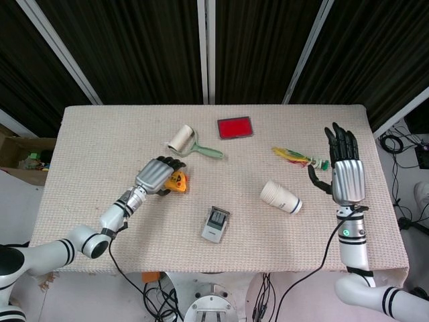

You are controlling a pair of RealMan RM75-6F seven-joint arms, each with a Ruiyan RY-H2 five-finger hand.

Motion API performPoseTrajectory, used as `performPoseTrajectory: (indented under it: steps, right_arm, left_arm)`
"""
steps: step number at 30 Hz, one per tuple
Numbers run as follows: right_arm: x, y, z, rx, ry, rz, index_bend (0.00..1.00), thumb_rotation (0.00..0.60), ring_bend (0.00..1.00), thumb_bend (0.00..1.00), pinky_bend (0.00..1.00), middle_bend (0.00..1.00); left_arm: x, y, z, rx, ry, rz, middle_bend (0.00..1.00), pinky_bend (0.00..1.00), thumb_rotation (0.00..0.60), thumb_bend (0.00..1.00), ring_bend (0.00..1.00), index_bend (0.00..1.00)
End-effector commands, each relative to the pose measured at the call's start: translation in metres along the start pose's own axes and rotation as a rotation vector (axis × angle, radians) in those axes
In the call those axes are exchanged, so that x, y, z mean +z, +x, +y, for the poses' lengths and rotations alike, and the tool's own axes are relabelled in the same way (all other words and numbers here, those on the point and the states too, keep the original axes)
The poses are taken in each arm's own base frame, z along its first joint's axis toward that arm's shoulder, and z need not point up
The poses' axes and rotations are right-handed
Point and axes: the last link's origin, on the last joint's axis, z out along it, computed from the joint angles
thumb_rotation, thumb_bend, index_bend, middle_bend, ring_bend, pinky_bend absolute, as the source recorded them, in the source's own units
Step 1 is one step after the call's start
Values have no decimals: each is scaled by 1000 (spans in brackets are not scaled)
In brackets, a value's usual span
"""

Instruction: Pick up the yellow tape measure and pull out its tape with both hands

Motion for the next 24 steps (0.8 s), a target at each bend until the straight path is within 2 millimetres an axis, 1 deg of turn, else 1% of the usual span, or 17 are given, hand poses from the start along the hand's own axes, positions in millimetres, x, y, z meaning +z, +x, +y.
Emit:
performPoseTrajectory:
  steps: [1, 5, 13, 24]
  right_arm:
    - [0, 0, 1, -6, 0, -1, 0, 600, 0, 321, 0, 0]
    - [-2, -1, -1, 5, 3, -2, 0, 600, 0, 322, 0, 0]
    - [-3, -2, -4, 20, 9, -7, 0, 600, 0, 322, 0, 0]
    - [-4, -3, -5, 15, 11, -12, 0, 600, 0, 323, 0, 0]
  left_arm:
    - [0, 0, 1, -10, -1, 4, 236, 291, 600, 205, 215, 216]
    - [2, 0, 3, -22, -5, 6, 256, 327, 600, 204, 229, 236]
    - [6, -3, 5, -11, -9, -15, 271, 361, 600, 214, 247, 280]
    - [8, -2, 1, -28, 19, -24, 329, 413, 600, 315, 292, 343]
